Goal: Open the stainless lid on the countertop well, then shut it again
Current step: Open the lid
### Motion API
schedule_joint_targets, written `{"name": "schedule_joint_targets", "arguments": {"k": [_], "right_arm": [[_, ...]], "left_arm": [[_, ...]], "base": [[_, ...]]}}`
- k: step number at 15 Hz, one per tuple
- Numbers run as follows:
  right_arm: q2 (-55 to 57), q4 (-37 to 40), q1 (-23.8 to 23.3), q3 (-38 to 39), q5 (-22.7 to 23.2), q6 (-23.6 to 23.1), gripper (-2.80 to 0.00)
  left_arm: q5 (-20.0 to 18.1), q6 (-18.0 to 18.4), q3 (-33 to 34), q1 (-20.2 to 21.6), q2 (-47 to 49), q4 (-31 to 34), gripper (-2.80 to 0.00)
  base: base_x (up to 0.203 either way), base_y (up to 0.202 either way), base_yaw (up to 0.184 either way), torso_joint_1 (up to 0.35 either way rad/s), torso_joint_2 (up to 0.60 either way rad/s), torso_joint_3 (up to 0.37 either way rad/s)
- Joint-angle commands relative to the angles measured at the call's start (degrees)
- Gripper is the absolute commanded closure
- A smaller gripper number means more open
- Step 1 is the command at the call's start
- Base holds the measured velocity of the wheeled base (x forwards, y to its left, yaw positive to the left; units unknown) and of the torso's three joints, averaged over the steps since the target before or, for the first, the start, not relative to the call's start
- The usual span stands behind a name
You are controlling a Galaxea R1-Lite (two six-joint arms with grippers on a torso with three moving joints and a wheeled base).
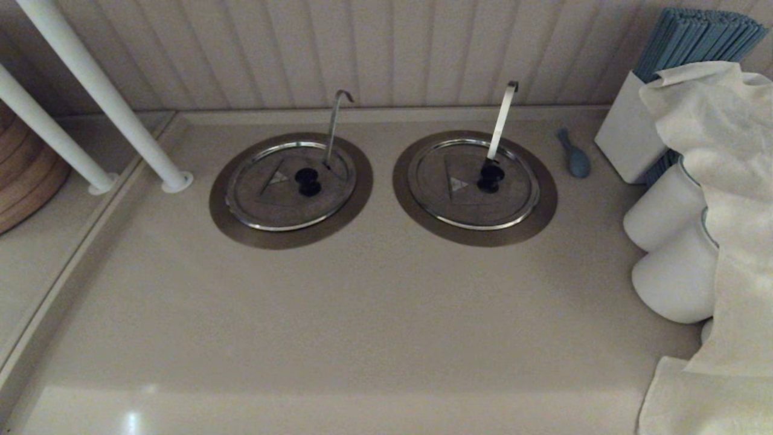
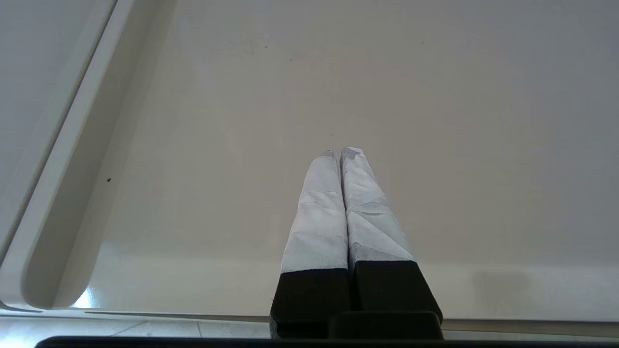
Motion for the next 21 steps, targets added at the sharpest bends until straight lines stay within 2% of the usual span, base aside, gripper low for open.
{"name": "schedule_joint_targets", "arguments": {"k": [1,3,6,8,10,13,15,17,19,21], "right_arm": [[0.06,-0.01,-0.01,0.00,-0.02,-0.02,0.00],[-0.02,-0.01,-0.01,0.00,-0.02,-0.02,0.00],[0.03,-0.01,-0.01,0.00,-0.02,-0.02,0.00],[0.06,-0.01,-0.01,0.00,-0.02,-0.02,0.00],[0.05,-0.01,-0.01,0.00,-0.02,-0.02,0.00],[0.06,-0.01,-0.01,0.00,-0.02,-0.02,0.00],[0.06,-0.01,-0.01,0.00,-0.02,-0.02,0.00],[0.06,-0.01,-0.01,0.00,-0.02,-0.02,0.00],[0.06,-0.01,-0.01,0.00,-0.02,-0.02,0.00],[-0.02,-0.01,-0.01,0.00,-0.02,-0.02,0.00]], "left_arm": [[-0.05,-0.07,-0.06,0.02,0.00,-0.06,0.00],[-0.14,0.87,-0.01,0.02,0.00,-0.15,0.00],[-0.64,5.41,-1.64,0.02,0.00,-1.79,0.00],[-1.71,5.61,-10.13,0.02,0.87,-1.14,0.00],[-3.17,5.63,-24.65,0.06,5.64,2.63,0.00],[-4.87,5.75,-41.92,0.24,23.90,6.95,0.00],[-7.82,5.71,-53.75,0.15,40.02,6.17,0.00],[-9.11,4.43,-66.57,-1.17,57.42,4.55,0.00],[-6.92,1.39,-79.72,-4.18,74.41,3.43,0.00],[-2.92,-1.24,-88.33,-9.50,87.20,2.54,0.00]], "base": [[0.000,0.000,0.000,0.000,0.00,0.000],[0.000,0.000,0.000,0.000,0.00,0.000],[0.000,0.000,0.000,0.000,0.00,0.000],[0.000,0.000,0.000,0.000,0.00,0.000],[0.000,0.000,0.000,0.000,0.00,0.000],[0.000,0.000,0.000,0.000,0.00,0.000],[0.000,0.000,0.000,0.000,0.00,0.000],[0.000,0.000,0.000,0.000,0.00,0.000],[0.000,0.000,0.000,0.000,0.00,0.000],[0.000,0.000,0.000,0.000,0.00,0.000]]}}
